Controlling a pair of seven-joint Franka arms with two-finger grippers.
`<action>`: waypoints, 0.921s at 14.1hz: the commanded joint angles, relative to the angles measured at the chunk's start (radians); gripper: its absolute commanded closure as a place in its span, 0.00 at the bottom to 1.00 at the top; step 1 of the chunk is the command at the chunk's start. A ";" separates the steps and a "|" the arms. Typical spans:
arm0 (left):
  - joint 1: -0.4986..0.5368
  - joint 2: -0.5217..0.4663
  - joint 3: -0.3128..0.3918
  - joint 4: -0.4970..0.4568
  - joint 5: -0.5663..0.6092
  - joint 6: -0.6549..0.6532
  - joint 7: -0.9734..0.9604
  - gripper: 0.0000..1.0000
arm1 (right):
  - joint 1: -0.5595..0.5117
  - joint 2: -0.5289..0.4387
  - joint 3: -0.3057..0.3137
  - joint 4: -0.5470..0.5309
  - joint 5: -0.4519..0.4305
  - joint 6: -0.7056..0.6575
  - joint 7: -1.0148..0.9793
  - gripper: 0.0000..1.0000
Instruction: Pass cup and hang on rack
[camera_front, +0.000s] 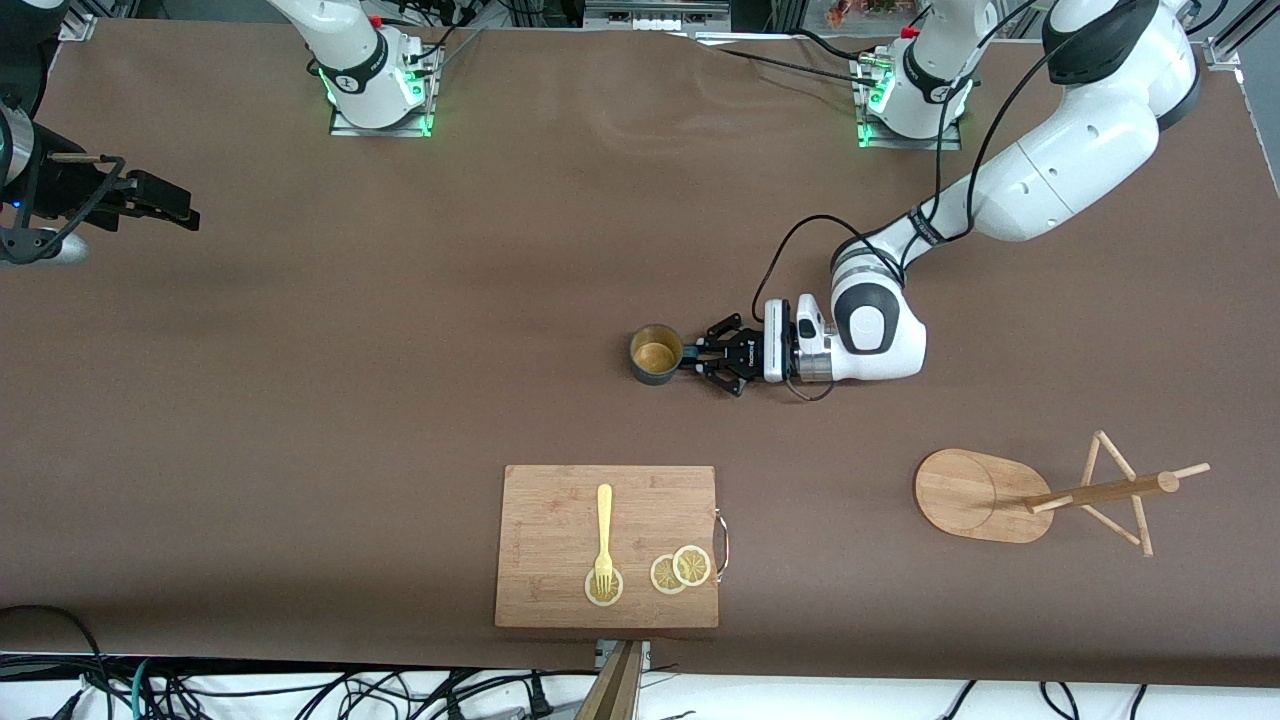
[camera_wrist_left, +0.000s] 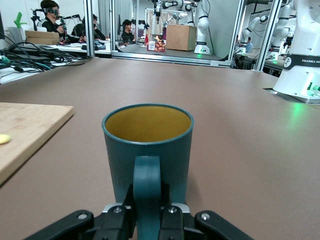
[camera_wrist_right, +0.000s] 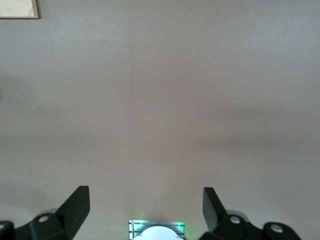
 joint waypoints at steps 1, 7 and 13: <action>0.051 -0.097 0.000 -0.052 -0.069 -0.031 0.023 1.00 | -0.004 -0.003 0.006 0.003 0.013 -0.014 0.003 0.00; 0.193 -0.387 0.002 -0.213 -0.149 -0.134 -0.281 1.00 | -0.004 -0.003 0.006 0.002 0.013 -0.016 0.003 0.00; 0.459 -0.605 0.060 -0.281 -0.144 -0.350 -0.668 1.00 | -0.004 -0.003 0.006 0.002 0.013 -0.018 0.003 0.00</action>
